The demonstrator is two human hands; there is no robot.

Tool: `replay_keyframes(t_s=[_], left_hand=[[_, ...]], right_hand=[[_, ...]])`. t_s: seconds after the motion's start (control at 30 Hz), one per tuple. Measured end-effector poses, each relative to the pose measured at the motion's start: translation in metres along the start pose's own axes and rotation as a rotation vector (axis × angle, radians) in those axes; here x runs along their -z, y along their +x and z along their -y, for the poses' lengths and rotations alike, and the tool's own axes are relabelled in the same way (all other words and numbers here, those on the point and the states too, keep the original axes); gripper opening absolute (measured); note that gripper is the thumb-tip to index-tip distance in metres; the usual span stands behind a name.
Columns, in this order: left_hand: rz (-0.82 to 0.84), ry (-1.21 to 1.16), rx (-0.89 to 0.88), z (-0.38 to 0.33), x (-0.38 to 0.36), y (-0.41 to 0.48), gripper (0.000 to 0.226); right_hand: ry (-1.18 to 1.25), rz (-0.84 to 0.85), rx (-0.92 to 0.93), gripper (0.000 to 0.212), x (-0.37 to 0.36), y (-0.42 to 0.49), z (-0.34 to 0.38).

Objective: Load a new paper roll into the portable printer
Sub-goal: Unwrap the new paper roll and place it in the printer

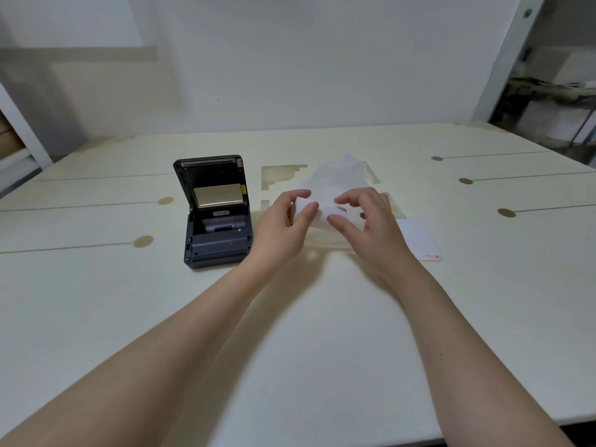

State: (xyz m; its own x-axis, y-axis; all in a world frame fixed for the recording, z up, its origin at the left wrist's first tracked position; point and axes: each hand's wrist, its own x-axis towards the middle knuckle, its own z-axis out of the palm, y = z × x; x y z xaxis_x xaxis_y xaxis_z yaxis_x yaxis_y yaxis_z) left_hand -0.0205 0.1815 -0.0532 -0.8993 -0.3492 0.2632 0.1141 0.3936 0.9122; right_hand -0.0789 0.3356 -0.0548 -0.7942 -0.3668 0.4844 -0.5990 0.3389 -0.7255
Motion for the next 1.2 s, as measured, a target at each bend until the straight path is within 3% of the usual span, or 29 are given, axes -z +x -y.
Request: replay_keyframes(t_s=[0.17, 0.53, 0.63, 0.77, 0.87, 1.0, 1.1, 1.2], left_hand=[[-0.046, 0.034, -0.026, -0.001, -0.003, -0.004, 0.027], [-0.081, 0.032, -0.004, 0.0, -0.011, 0.0, 0.024], [-0.061, 0.069, -0.019, -0.001, -0.012, -0.001, 0.025], [-0.082, 0.059, -0.031, -0.003, -0.015, -0.002, 0.024], [-0.121, 0.027, -0.01, -0.003, -0.015, 0.001, 0.025], [-0.161, -0.02, 0.015, -0.01, -0.017, 0.004, 0.026], [-0.235, -0.099, 0.092, -0.009, -0.014, 0.011, 0.028], [-0.244, -0.094, 0.12, -0.004, -0.006, 0.011, 0.027]], right_hand=[[-0.067, -0.084, 0.095, 0.002, 0.0, 0.003, 0.0], [-0.088, -0.147, 0.154, 0.005, 0.002, 0.007, -0.003], [-0.098, -0.154, 0.091, 0.02, 0.002, 0.008, -0.005], [-0.107, -0.169, 0.108, 0.006, 0.0, 0.007, -0.004], [-0.07, -0.185, 0.171, 0.007, 0.001, 0.005, 0.001], [0.006, -0.206, 0.11, 0.006, -0.001, 0.005, 0.005], [0.031, -0.353, 0.188, 0.006, 0.001, 0.006, 0.005], [0.124, -0.527, 0.021, 0.012, 0.008, 0.01, -0.002]])
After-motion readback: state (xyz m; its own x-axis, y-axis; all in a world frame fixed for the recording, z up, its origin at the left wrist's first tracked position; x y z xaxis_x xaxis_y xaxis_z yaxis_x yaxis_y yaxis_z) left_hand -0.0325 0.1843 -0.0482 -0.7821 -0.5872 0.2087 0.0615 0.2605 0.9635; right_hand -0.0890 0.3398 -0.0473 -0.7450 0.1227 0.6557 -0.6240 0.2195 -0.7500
